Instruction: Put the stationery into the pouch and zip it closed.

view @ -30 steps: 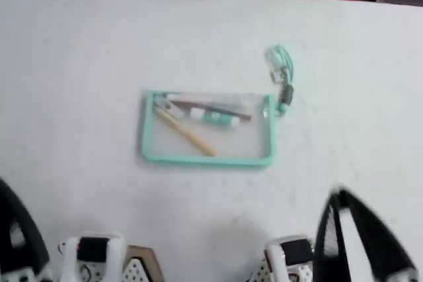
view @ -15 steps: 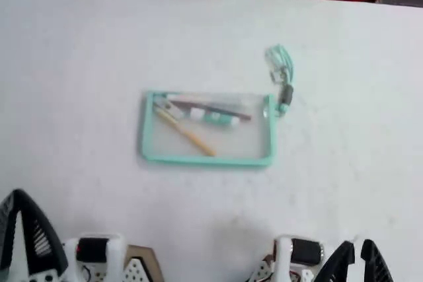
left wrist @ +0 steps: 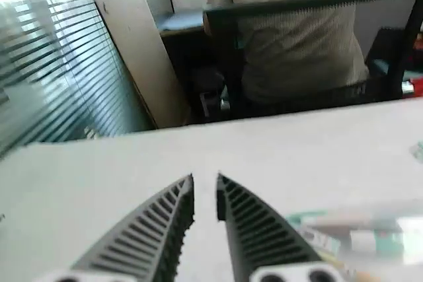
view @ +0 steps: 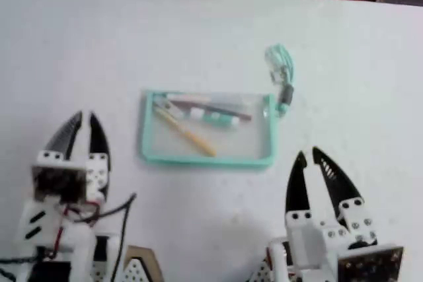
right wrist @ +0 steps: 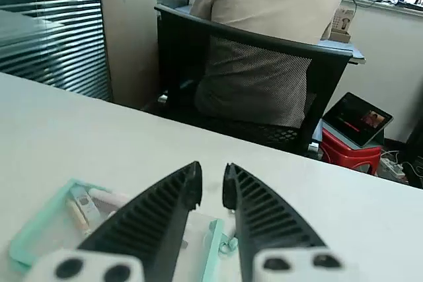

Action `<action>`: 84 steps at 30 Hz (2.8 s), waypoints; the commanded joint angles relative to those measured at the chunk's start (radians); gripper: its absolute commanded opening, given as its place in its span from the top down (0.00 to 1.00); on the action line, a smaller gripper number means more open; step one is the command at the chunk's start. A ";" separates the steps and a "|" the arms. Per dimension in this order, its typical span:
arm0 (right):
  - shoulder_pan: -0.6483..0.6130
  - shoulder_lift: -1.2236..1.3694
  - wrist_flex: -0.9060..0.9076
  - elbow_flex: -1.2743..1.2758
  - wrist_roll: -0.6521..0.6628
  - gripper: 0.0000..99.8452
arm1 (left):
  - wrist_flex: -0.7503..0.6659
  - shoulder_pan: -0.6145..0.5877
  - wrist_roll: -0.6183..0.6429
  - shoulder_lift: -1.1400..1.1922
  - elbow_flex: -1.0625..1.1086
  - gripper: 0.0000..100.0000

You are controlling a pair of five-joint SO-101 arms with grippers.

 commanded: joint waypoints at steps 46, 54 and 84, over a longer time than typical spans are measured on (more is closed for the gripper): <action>0.305 0.004 -0.110 0.984 0.023 0.93 | 0.203 -0.058 0.011 0.002 0.580 0.88; 0.311 0.007 -0.136 1.039 0.021 0.94 | 0.203 -0.058 0.011 0.002 0.580 0.88; 0.311 0.007 -0.136 1.039 0.018 0.93 | 0.203 -0.058 0.011 0.002 0.580 0.88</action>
